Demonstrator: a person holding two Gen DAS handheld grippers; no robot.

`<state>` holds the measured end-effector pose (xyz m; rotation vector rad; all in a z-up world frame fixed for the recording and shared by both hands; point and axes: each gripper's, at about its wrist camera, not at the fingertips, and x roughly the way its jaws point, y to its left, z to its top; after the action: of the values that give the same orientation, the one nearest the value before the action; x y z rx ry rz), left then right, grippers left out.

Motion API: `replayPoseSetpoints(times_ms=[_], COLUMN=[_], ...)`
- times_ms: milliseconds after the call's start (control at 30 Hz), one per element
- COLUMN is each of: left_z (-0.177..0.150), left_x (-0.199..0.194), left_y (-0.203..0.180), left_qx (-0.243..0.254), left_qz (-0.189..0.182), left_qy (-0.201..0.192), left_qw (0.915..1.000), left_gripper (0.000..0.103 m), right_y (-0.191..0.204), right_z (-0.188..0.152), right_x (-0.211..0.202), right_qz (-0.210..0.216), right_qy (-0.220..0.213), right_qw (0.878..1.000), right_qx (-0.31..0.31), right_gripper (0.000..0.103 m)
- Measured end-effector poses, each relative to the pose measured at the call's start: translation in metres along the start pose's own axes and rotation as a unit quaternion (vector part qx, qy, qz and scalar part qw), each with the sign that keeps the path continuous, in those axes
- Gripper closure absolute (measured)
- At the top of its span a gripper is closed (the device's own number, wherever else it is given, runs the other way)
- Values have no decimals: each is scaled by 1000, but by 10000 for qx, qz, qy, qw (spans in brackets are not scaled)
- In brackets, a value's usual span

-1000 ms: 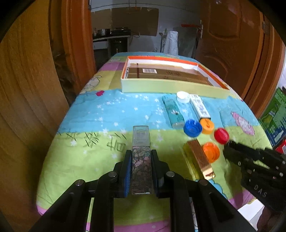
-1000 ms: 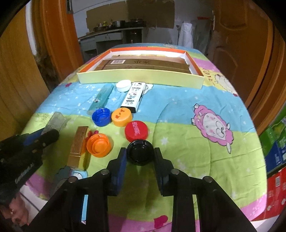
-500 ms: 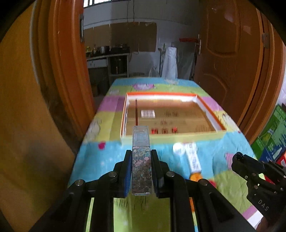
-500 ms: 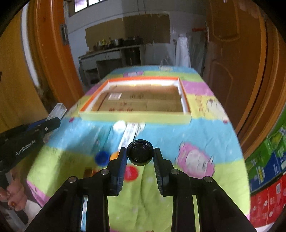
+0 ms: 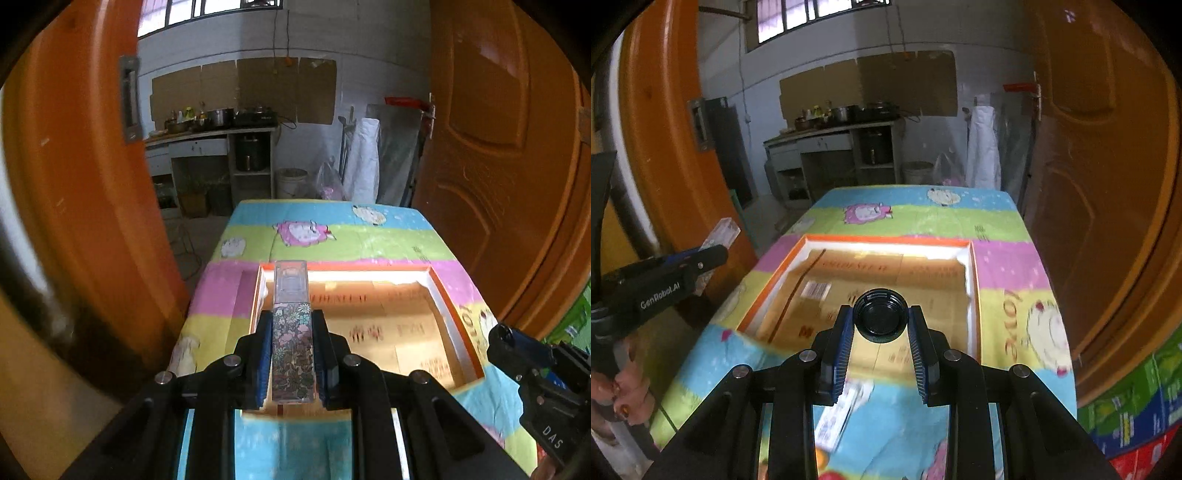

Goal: Organize rigid objects
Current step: 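Carry the glitter tube and black cap over the cardboard tray box with both grippers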

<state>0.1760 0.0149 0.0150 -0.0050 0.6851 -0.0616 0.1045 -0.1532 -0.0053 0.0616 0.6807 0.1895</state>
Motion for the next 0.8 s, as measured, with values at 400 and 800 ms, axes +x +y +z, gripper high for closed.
replayPoseSetpoints(times_ms=[400,800], left_z=[39,42], left_x=[95,166], left_y=[-11,-7], left_qx=[293,282], left_qz=[7,-12], left_qy=[597,1141], left_qw=[9978,9931], left_gripper=[83,83], right_y=[-28,-36], right_z=[58,67], right_x=[97,181], right_qz=[132,250], right_qy=[495,1113], right_qw=[9986,9935], right_qx=[-95,-55], right_gripper=[73,73])
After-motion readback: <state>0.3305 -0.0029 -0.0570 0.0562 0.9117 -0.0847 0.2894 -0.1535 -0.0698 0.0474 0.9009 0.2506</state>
